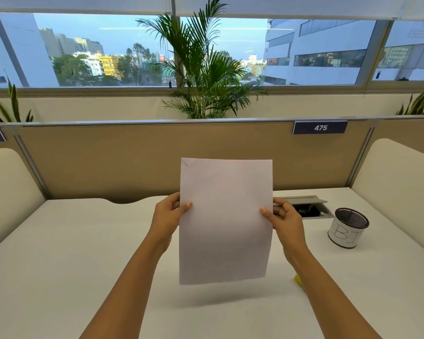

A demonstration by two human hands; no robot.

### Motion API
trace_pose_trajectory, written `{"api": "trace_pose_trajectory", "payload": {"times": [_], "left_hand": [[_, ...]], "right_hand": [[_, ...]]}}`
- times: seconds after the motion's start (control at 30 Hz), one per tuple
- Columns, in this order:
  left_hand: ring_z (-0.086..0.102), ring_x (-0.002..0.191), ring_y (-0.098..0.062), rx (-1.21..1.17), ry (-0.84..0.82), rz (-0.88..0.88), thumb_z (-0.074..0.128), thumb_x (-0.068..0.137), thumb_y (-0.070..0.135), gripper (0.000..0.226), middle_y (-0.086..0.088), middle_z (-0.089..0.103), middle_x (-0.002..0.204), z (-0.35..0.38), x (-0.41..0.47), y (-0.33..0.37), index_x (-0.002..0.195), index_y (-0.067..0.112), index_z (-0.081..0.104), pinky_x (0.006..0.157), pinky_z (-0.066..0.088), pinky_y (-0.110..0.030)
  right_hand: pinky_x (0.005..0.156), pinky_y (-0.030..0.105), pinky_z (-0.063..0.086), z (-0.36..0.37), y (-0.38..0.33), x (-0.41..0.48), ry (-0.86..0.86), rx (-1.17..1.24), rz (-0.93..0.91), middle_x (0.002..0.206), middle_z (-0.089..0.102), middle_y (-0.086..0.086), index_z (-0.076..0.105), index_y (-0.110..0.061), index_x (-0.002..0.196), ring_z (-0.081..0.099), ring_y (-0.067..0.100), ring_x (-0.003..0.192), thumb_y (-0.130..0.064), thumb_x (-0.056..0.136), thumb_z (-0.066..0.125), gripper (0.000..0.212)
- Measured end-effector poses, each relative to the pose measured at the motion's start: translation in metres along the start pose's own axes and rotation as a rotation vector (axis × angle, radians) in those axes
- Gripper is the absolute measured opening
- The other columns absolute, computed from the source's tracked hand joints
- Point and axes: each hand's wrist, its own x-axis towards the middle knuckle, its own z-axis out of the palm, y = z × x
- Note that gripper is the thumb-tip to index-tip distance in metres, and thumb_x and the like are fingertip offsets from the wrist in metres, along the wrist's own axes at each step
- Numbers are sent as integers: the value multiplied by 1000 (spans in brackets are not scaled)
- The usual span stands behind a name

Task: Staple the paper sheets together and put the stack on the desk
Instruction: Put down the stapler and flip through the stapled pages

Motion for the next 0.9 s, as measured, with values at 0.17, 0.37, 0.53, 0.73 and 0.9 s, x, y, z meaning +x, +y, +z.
{"api": "trace_pose_trajectory", "payload": {"times": [0.17,0.37,0.53,0.73,0.9], "left_hand": [[70,81,-8,-61,71,59,60,90,14,13,10,73,88,2,5,13,93,23,67,72,57,-23],[67,93,-21,-171,212,127,61,89,22,24,-5,70,103,3,24,54,109,11,64,75,57,-30],[67,87,-20,-234,265,167,66,85,21,20,-8,70,97,6,36,93,102,10,68,64,54,-22],[66,80,-17,-259,284,199,68,83,20,4,-3,70,89,5,37,112,87,17,68,60,54,-20],[64,84,-20,-253,302,206,70,82,21,4,-5,70,89,4,37,119,84,18,69,72,56,-28]], "right_hand": [[76,32,57,7,-19,8,63,-49,-95,100,70,2,62,-20,105,68,18,90,-19,79,72,28],[69,26,58,12,-51,16,15,41,-168,100,70,-2,62,-28,96,68,14,88,-17,78,71,23],[76,25,58,18,-66,17,-17,69,-198,102,69,-2,62,-27,98,67,16,92,-17,78,70,24],[72,20,58,20,-76,15,-40,78,-204,99,68,-7,60,-27,98,66,14,93,-16,79,69,24],[69,17,57,21,-82,12,-37,73,-200,98,67,-9,59,-29,96,66,13,92,-17,78,69,24]]}}
